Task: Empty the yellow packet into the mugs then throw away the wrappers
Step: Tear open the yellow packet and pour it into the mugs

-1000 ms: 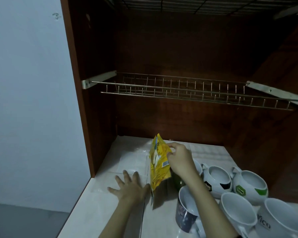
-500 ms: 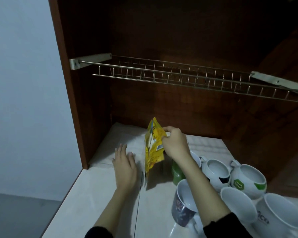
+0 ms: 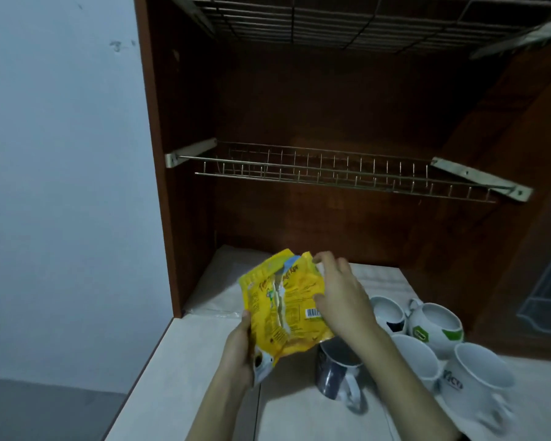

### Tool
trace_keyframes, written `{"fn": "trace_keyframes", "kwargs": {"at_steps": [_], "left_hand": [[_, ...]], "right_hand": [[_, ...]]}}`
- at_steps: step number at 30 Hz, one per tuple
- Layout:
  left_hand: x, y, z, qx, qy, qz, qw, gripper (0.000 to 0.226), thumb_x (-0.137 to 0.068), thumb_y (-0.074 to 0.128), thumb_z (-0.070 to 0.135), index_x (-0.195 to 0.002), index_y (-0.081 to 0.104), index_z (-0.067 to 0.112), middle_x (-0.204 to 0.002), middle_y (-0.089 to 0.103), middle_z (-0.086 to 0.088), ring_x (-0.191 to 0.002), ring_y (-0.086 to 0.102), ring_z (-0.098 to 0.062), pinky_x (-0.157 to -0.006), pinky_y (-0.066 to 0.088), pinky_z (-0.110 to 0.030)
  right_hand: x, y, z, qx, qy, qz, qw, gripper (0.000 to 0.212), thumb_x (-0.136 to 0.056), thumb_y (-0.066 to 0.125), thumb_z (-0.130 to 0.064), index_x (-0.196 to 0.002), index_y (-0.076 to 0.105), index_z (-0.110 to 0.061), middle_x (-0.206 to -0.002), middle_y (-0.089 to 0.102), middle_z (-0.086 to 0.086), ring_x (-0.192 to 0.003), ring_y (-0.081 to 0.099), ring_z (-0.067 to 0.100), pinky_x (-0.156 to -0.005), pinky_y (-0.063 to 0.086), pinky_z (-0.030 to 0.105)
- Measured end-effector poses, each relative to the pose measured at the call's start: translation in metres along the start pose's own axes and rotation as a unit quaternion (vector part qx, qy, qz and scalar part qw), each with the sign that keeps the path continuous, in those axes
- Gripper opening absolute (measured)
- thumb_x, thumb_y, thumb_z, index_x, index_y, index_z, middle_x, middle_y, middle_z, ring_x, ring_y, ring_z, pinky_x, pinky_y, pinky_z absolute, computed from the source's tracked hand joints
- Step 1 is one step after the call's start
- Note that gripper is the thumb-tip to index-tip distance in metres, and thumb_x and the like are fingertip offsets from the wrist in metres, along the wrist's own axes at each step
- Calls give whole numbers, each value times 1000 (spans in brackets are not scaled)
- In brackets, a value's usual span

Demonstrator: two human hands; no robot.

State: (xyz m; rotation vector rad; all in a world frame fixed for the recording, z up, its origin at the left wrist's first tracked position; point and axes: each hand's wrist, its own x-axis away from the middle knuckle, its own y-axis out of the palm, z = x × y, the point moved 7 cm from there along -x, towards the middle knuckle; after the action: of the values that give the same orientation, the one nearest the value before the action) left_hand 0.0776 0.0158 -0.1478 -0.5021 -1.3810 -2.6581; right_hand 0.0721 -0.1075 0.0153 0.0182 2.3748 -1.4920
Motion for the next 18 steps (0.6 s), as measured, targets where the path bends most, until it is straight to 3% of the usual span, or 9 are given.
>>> {"fn": "trace_keyframes", "kwargs": {"at_steps": [2, 4, 6, 8, 10, 12, 15, 18], "left_hand": [[13, 0, 1, -14, 2, -3, 1000, 53, -99, 28, 42, -123, 56, 4, -79, 77, -15, -67, 75, -29, -57, 60, -43], [23, 3, 1, -21, -3, -17, 1000, 52, -99, 27, 42, -124, 54, 5, -84, 76, -17, -71, 74, -31, -61, 60, -42], [34, 5, 0, -30, -1, -10, 999, 50, -100, 27, 40, -126, 52, 6, -102, 69, -17, -82, 67, -33, -73, 53, -47], [39, 1, 1, -30, 8, 1, 1000, 46, -100, 27, 39, -124, 52, 8, -111, 63, -16, -84, 64, -31, -74, 49, -47], [39, -7, 4, -42, 17, 21, 999, 50, -99, 30, 41, -124, 54, 5, -99, 72, -14, -80, 70, -29, -69, 56, -45], [34, -18, 9, -61, 43, 44, 996, 54, -98, 32, 42, -131, 52, 4, -96, 73, -11, -81, 73, -24, -71, 57, -40], [38, -23, 14, -87, 60, 55, 993, 50, -99, 31, 40, -125, 54, 5, -100, 67, -10, -82, 69, -22, -66, 54, -34], [41, -25, 18, -99, 74, 58, 991, 48, -99, 32, 40, -126, 54, 7, -105, 67, -15, -92, 66, -27, -78, 54, -40]], "right_hand": [[5, 2, -22, 132, -67, -28, 989, 46, -85, 46, 6, -125, 53, -14, -126, 45, 11, -117, 47, 32, -85, 45, 42], [6, 8, -40, 175, -96, -69, 977, 37, -87, 44, 1, -117, 62, -9, -123, 54, 15, -116, 50, 35, -89, 44, 42], [5, 7, -49, 142, -69, -75, 985, 27, -91, 43, -6, -108, 64, -5, -117, 62, 18, -109, 58, 36, -88, 45, 40], [4, 7, -54, 113, -43, -54, 991, 25, -94, 42, -12, -106, 62, -4, -117, 63, 17, -111, 57, 36, -96, 40, 41], [4, 14, -56, 111, -21, -59, 992, 22, -95, 44, -16, -104, 61, -6, -119, 63, 14, -115, 54, 34, -106, 28, 45], [2, 24, -55, 85, -1, -72, 994, 17, -94, 45, -17, -83, 57, -10, -115, 65, 12, -115, 54, 32, -110, 22, 49], [-1, 35, -48, 17, 40, -93, 995, 35, -88, 48, -15, -56, 35, -17, -78, 59, 7, -97, 56, 32, -108, 22, 49], [-2, 48, -44, -45, 79, -129, 987, 31, -81, 49, -17, -52, 38, -17, -58, 42, 0, -82, 48, 28, -106, 25, 50]]}}
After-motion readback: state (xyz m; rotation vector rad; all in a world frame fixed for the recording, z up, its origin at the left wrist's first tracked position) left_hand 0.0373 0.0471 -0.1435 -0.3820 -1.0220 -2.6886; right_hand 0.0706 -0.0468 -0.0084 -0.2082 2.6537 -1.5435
